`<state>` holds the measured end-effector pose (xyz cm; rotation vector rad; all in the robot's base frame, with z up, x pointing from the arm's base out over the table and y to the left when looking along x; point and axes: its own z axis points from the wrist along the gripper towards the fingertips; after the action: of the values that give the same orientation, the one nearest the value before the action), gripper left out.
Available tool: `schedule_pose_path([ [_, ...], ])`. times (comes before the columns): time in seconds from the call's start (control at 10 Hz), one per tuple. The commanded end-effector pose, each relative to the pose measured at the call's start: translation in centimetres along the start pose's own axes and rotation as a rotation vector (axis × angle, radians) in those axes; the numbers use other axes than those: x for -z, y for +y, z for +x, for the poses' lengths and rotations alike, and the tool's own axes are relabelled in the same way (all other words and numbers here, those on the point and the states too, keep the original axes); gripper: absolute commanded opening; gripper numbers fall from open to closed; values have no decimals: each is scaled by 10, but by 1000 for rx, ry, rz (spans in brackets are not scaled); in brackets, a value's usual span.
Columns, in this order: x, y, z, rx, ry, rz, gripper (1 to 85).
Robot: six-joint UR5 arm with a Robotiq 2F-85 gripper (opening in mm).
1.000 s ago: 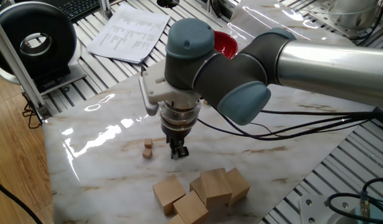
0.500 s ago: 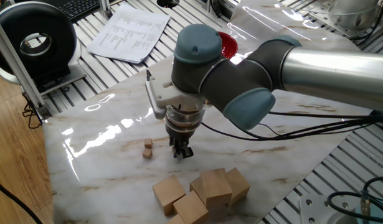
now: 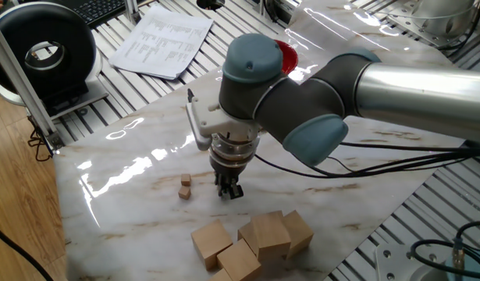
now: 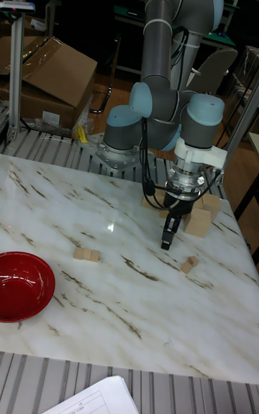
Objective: Stack the blocks into a pyramid shape
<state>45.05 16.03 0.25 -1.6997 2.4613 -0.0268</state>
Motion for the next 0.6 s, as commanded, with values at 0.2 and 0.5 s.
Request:
schedule_pose_path([
  [0.2, 9, -2, 8, -35, 14, 11, 140],
  [0.5, 10, -3, 8, -37, 11, 10, 137],
])
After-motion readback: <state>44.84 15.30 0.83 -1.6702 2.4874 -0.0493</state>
